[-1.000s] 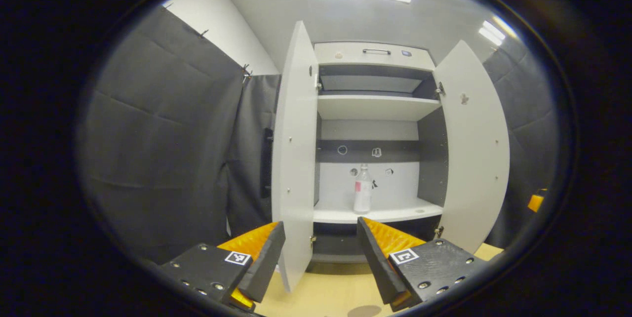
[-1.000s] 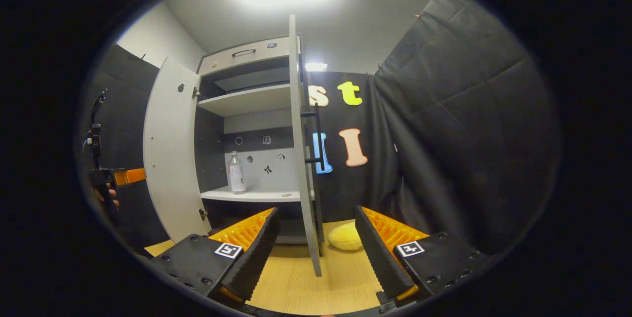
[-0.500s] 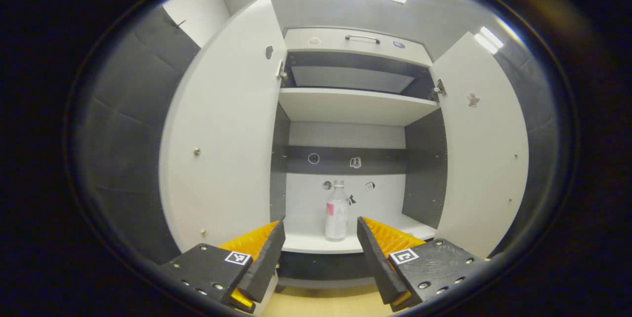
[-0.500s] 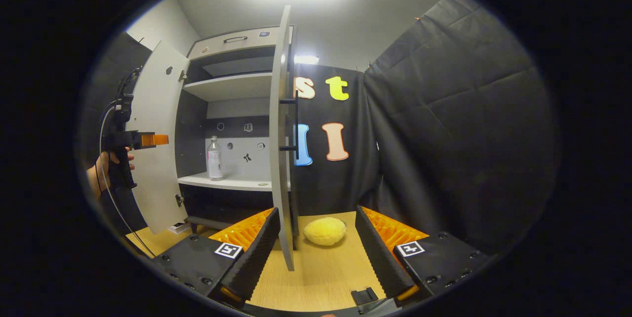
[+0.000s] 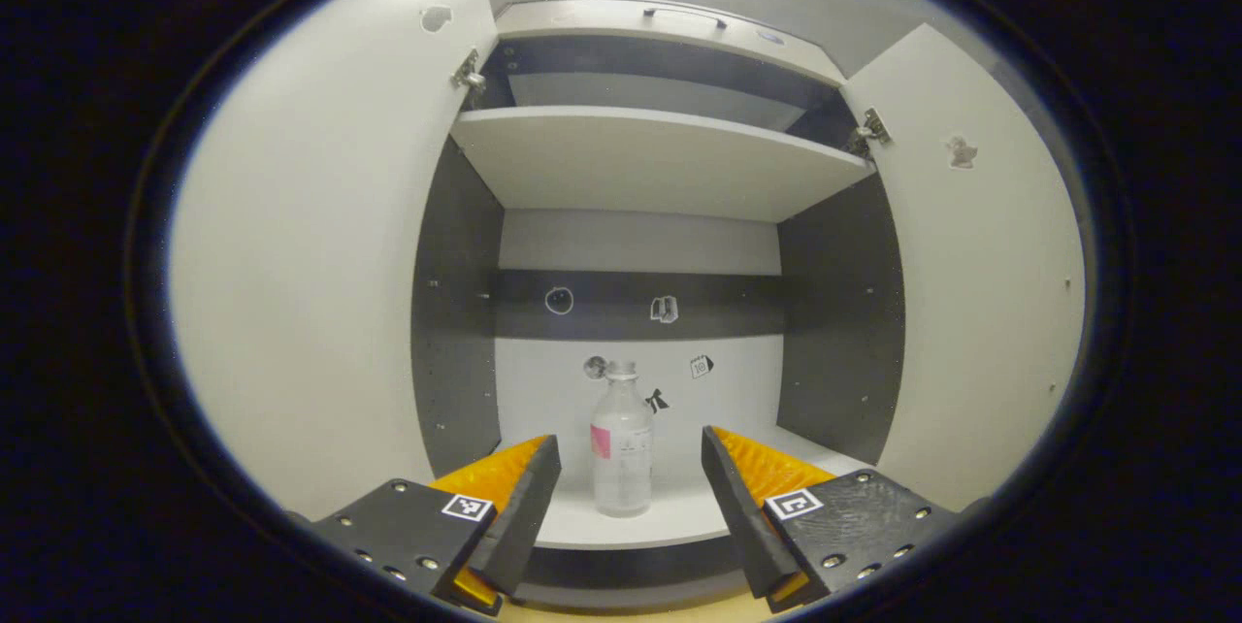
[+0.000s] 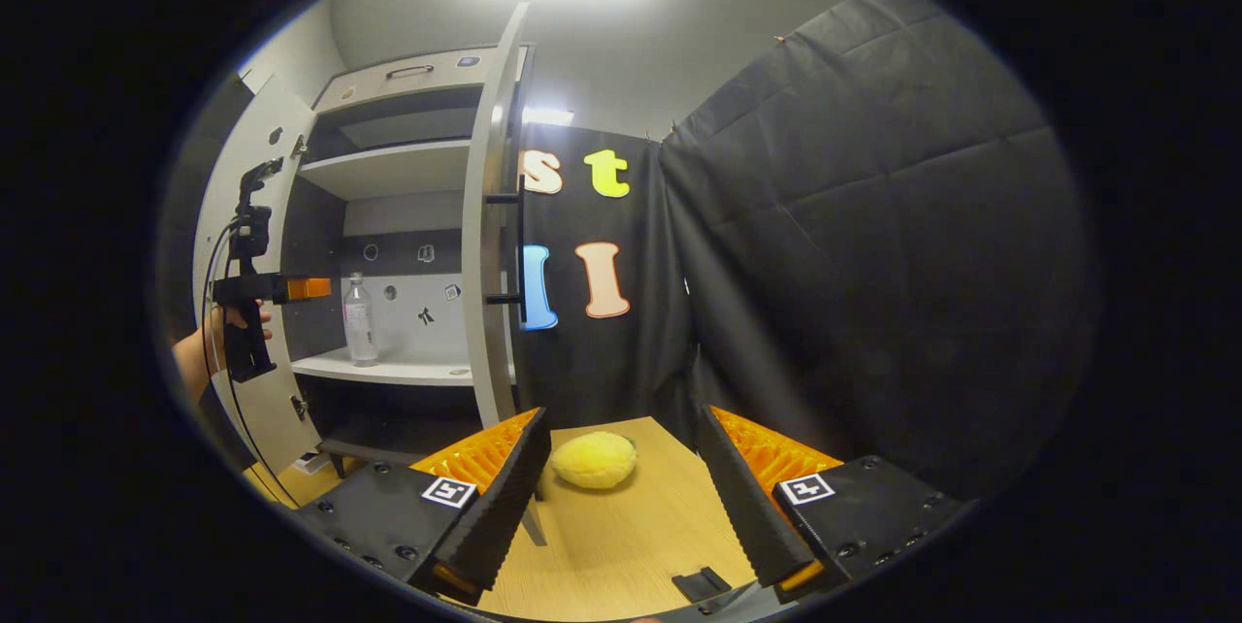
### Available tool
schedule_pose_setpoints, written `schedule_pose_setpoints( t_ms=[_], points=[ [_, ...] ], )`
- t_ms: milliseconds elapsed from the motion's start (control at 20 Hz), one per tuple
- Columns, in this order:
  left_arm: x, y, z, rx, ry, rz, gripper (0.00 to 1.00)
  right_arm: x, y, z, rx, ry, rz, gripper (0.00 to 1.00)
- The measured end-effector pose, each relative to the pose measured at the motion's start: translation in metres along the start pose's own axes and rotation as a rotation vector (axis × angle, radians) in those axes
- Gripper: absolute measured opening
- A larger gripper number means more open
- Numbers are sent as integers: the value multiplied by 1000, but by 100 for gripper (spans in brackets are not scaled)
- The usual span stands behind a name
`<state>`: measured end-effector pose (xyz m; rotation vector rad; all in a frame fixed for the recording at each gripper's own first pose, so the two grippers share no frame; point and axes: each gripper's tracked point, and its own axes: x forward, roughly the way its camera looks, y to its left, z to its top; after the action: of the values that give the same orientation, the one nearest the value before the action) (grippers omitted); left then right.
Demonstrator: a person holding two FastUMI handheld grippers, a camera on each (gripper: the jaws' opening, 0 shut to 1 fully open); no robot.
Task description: Grasp the bottle in the cabinet with the left hand and place it on the coaster, then close the right door with the right hand and the left door with the left hand.
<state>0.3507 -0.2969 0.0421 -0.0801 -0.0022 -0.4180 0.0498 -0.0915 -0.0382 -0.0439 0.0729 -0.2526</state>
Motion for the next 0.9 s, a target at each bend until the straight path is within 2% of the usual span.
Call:
schedule_pose_setpoints(
  t_ms=[250, 300, 350, 450, 500, 550, 600, 650, 700, 750, 850, 900],
  points=[
    [50, 1, -27, 18, 42, -14, 86, 7, -4, 1, -21, 1, -63, 97],
    [60, 3, -33, 16, 48, -13, 86, 8, -4, 4, -26, -1, -75, 92],
    [70, 3, -37, 11, 57, -13, 86, 9, -6, 5, -32, -1, -85, 97],
    [88, 3, -49, 9, 84, -21, 86, 10, -8, 4, -43, 4, -104, 97],
    [100, 5, -56, 18, 93, -18, 86, 10, -10, 4, -49, 10, -113, 92],
    [108, 6, -62, 27, 104, -15, 86, 10, -12, 3, -54, 13, -123, 97],
    [115, 8, -68, 33, 118, -12, 86, 9, -14, 4, -55, 15, -131, 97],
    [120, 9, -74, 36, 134, -7, 86, 9, -14, 3, -53, 18, -136, 97],
    [124, 10, -80, 37, 150, -3, 86, 8, -14, 3, -52, 21, -140, 92],
    [127, 11, -84, 36, 159, 4, 86, 8, -15, 1, -53, 25, -142, 97],
    [138, 13, -88, 35, 163, 12, 86, 6, -15, -1, -56, 30, -138, 97],
    [142, 13, -89, 31, 157, 13, 89, 5, -13, 0, -59, 28, -136, 92]
  ],
)
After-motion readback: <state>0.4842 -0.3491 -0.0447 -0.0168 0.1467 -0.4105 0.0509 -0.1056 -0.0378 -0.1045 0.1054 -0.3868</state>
